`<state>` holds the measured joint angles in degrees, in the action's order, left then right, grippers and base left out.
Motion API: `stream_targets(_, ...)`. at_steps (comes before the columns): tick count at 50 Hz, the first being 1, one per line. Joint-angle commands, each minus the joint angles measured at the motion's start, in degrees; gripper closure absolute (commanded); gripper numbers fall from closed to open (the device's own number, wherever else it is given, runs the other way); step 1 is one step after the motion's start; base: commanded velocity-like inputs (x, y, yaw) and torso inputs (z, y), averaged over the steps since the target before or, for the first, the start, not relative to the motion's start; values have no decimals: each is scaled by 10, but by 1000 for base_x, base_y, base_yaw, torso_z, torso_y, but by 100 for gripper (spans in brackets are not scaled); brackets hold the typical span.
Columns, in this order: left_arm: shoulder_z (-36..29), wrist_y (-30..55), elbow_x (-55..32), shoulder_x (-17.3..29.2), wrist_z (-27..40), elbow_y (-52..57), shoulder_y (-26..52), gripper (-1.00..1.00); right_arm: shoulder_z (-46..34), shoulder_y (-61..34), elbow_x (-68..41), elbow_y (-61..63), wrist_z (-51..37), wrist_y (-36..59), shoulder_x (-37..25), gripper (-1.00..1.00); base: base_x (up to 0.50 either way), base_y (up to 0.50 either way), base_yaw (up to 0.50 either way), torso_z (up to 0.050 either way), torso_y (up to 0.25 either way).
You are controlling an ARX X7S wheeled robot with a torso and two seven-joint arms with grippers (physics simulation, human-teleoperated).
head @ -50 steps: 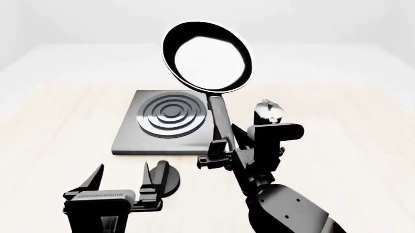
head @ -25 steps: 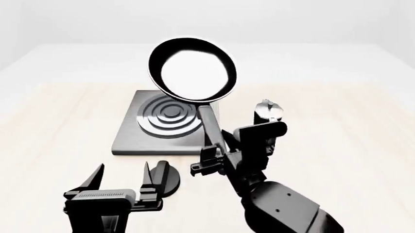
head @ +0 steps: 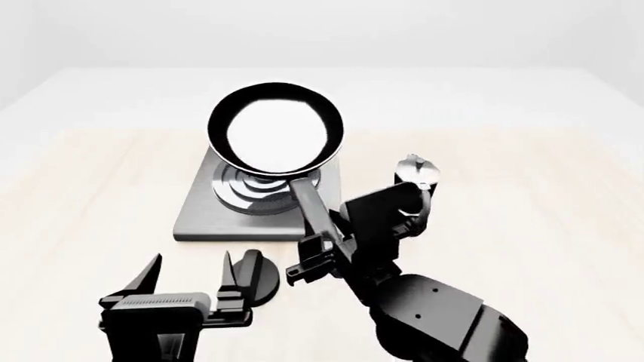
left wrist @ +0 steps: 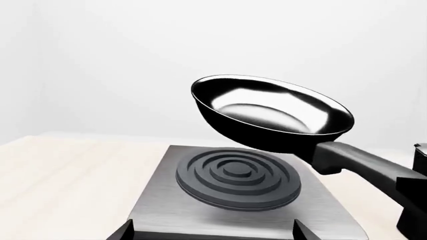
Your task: Put the frying pan on the stove.
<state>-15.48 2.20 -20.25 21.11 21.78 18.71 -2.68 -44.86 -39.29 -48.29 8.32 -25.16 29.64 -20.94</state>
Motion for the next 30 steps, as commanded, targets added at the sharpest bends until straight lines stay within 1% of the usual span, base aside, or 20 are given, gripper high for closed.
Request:
stream_targets(1,-3,0,1,0,1,-2,2,-100,8,-34,28,21,6,25,-3,100,0,0,0,0,0)
stream_targets(17,-4,0,-2,4,3,2,-1,-100,-6,-56,36,-15,11,39,18,100,0,0,0,1,2)
stream_targets(30,-5,-1,-3,5,4,-1,1,-100,-11,-60,45,-58,23,26,31,100,0,0,0,0,2)
